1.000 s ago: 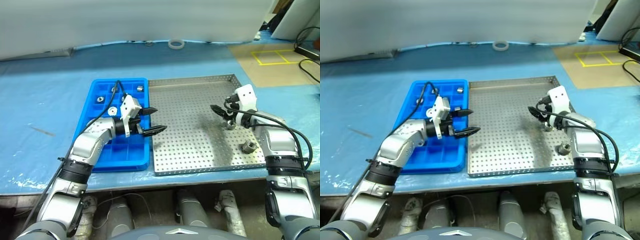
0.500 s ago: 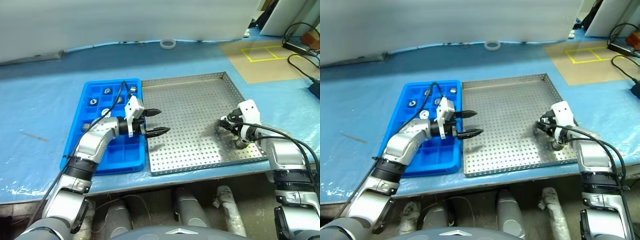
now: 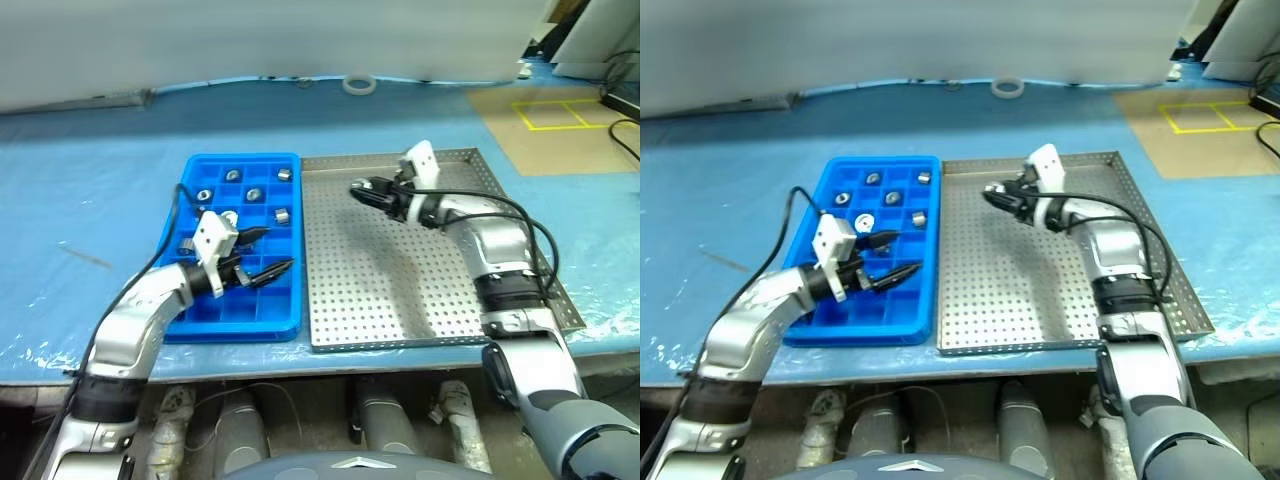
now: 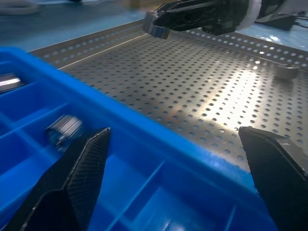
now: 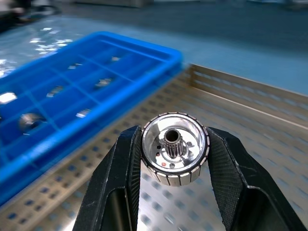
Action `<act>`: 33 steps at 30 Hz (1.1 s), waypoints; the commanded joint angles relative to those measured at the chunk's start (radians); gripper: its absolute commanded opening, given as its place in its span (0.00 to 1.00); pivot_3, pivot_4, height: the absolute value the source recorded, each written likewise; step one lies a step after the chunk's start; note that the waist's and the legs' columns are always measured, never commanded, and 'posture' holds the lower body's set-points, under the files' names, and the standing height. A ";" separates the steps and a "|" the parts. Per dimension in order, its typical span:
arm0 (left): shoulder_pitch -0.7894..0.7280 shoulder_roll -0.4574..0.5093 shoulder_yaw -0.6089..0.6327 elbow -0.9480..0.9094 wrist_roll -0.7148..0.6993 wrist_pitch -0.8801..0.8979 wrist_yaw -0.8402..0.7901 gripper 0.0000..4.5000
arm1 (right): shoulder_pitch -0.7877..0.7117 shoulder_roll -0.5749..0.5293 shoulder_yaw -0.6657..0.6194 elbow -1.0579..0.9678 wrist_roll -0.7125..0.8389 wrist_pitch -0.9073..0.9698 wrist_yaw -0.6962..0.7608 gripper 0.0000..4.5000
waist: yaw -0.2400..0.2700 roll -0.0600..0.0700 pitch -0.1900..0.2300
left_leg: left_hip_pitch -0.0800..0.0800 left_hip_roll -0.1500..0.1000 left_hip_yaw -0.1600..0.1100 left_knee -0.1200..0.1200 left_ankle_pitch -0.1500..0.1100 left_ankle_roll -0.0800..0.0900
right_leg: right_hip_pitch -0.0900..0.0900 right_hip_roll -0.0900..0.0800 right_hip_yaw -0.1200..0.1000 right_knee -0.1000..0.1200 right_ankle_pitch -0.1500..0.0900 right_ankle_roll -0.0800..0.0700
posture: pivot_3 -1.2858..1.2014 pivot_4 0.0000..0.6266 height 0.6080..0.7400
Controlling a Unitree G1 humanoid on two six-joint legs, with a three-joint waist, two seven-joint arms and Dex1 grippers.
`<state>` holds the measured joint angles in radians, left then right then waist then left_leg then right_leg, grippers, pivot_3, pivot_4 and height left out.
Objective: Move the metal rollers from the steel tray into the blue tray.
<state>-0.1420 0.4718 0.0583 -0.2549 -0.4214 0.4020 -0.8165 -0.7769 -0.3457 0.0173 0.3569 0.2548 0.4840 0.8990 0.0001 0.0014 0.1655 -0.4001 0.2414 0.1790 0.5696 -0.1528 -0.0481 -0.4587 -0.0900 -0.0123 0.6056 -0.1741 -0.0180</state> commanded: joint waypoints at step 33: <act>0.386 0.062 0.191 -0.452 -0.207 0.143 0.232 1.00 | -0.034 0.075 0.334 0.094 -0.104 -0.177 0.451 0.94 | 0.181 -0.001 0.001 | 0.000 0.001 -0.009 -0.005 0.003 -0.006 | 0.004 -0.002 -0.009 0.001 -0.007 0.004 | 0.62 0.24 1.00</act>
<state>0.2558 0.5215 0.2592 -0.7074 -0.6085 0.5418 -0.5716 -0.8179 -0.2497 0.3875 0.4809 0.1381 0.2982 1.3597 0.1808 0.0001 0.1660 -0.4001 0.2427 0.1696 0.5647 -0.1494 -0.0547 -0.4549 -0.0918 -0.0217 0.6070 -0.1808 -0.0137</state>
